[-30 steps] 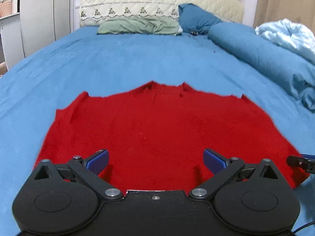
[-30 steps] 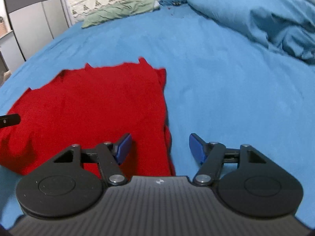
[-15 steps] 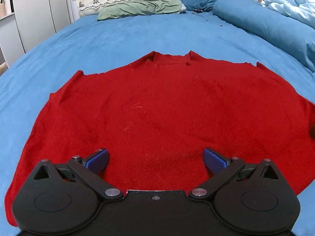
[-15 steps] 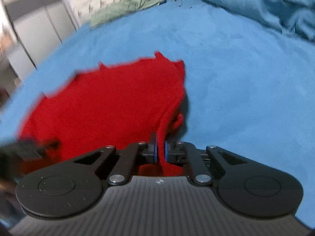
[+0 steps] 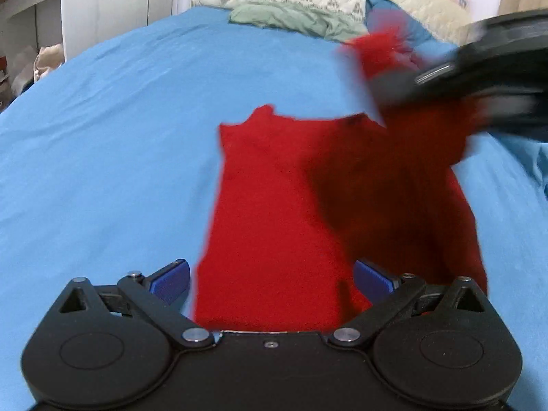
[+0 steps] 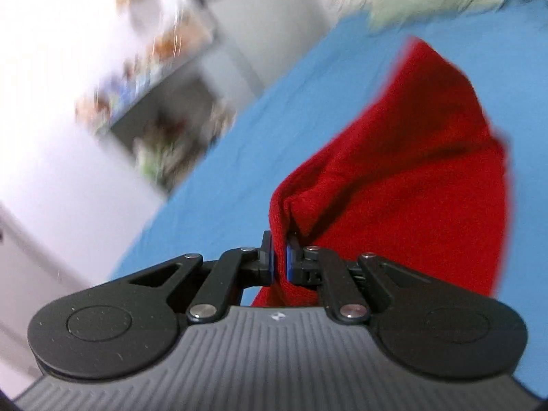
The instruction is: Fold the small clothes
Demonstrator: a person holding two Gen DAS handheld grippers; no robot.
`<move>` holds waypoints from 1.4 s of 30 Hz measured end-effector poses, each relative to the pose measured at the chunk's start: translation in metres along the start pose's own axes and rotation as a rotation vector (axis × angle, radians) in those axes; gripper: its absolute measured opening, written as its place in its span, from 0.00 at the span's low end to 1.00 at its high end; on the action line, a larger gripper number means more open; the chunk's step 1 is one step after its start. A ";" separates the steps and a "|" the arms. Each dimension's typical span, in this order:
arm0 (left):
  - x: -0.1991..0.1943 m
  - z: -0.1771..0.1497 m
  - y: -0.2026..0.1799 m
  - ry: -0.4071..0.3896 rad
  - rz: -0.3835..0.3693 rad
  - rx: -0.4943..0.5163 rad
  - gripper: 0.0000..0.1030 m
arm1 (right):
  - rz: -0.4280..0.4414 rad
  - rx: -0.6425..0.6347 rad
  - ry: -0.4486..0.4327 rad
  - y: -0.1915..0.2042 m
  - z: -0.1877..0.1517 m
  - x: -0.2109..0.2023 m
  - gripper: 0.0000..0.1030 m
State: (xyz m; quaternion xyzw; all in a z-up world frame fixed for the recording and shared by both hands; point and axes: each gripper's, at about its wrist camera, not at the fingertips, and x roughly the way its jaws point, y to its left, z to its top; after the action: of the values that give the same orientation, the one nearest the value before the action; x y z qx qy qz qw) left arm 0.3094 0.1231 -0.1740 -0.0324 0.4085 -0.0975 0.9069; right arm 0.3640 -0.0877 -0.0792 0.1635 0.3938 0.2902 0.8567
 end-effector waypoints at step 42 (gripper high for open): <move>-0.009 0.008 0.023 -0.066 -0.121 -0.249 0.11 | -0.520 -0.047 -0.129 -0.013 -0.166 -0.026 0.87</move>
State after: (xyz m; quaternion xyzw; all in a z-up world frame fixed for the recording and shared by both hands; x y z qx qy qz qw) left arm 0.3131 0.1475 -0.1658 -0.1724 0.3845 -0.0994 0.9014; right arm 0.2275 -0.1056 -0.1768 0.0552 0.3605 0.0585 0.9293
